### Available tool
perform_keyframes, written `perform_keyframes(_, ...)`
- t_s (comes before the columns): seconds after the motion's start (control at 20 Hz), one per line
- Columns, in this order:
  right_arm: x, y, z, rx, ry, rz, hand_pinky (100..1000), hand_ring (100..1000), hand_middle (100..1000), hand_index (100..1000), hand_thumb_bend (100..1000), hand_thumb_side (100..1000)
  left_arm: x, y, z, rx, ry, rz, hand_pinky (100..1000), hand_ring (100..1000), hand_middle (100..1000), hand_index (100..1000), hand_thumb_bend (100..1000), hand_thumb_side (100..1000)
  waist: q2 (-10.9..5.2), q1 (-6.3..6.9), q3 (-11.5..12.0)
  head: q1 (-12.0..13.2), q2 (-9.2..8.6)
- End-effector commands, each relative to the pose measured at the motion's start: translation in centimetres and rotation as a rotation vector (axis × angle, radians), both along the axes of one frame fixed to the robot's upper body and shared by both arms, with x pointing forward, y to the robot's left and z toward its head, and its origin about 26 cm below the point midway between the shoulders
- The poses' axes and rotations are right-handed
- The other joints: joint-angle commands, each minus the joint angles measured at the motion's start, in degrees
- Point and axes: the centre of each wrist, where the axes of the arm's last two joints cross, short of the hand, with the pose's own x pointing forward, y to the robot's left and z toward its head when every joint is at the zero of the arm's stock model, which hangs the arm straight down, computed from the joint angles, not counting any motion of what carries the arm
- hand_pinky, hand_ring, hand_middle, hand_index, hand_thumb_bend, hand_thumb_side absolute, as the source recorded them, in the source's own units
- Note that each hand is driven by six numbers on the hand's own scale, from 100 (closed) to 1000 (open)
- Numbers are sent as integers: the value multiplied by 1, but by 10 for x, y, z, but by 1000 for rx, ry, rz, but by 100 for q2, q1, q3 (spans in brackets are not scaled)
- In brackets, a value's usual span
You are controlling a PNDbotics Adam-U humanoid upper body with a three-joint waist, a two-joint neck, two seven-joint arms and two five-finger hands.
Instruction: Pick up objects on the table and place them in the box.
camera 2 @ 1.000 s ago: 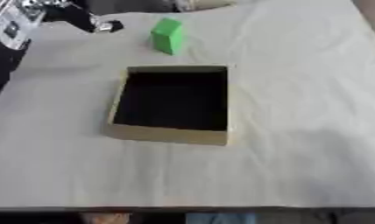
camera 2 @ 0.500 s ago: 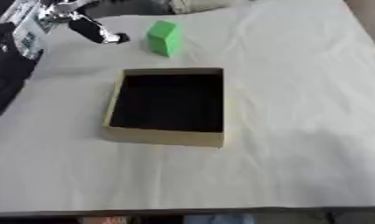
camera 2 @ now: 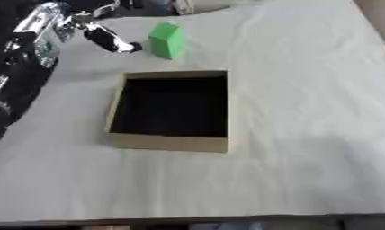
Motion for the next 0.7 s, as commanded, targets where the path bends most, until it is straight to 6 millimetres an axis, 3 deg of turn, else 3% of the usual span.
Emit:
perform_keyframes(0.05, -1, 0, 10, -27, -28, 20, 811, 825, 794, 917, 100, 593, 0, 7, 15, 10, -39, 23, 785, 768, 758, 888, 494, 479, -63, -16, -22, 49, -64)
perform_keyframes(0.7, 3, 4, 15, -40, -40, 46, 811, 825, 794, 917, 100, 599, 0, 15, 17, -15, -52, 38, 802, 777, 765, 893, 468, 483, 87, 140, -216, 135, -94)
